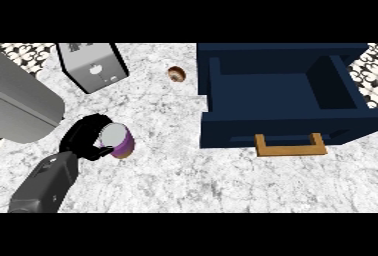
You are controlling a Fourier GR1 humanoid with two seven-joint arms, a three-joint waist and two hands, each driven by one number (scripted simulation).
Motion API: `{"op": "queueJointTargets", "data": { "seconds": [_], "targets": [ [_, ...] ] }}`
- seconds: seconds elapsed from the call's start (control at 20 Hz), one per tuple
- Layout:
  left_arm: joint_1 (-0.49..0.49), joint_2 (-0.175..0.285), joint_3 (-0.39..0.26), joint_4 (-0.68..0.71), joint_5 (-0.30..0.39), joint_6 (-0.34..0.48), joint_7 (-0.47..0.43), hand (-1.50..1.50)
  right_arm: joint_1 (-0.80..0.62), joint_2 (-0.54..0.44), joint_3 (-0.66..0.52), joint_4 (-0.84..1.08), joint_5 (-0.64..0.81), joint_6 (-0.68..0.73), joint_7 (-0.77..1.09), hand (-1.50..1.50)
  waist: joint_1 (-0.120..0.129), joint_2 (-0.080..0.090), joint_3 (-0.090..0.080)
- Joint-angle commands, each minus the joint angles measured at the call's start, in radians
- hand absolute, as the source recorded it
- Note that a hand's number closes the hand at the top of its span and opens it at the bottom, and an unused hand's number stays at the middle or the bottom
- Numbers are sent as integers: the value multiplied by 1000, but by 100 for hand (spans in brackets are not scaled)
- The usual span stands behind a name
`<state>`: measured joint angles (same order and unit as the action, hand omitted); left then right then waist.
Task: Pick up the can, place it into the drawer and close the drawer
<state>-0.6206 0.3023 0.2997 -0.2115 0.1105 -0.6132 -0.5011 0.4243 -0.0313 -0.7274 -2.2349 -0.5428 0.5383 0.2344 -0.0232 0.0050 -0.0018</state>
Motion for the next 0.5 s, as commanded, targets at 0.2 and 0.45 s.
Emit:
{"op": "queueJointTargets", "data": {
  "seconds": [0.2,0.45],
  "targets": [
    [35,-131,75,-95,90,255,-58,150,45,29,-13,-51,-11,-18,5,-150,30,-16,4],
    [58,-231,65,-262,126,370,-33,150,56,31,20,-59,-6,-47,12,-150,35,-16,4]
  ]
}}
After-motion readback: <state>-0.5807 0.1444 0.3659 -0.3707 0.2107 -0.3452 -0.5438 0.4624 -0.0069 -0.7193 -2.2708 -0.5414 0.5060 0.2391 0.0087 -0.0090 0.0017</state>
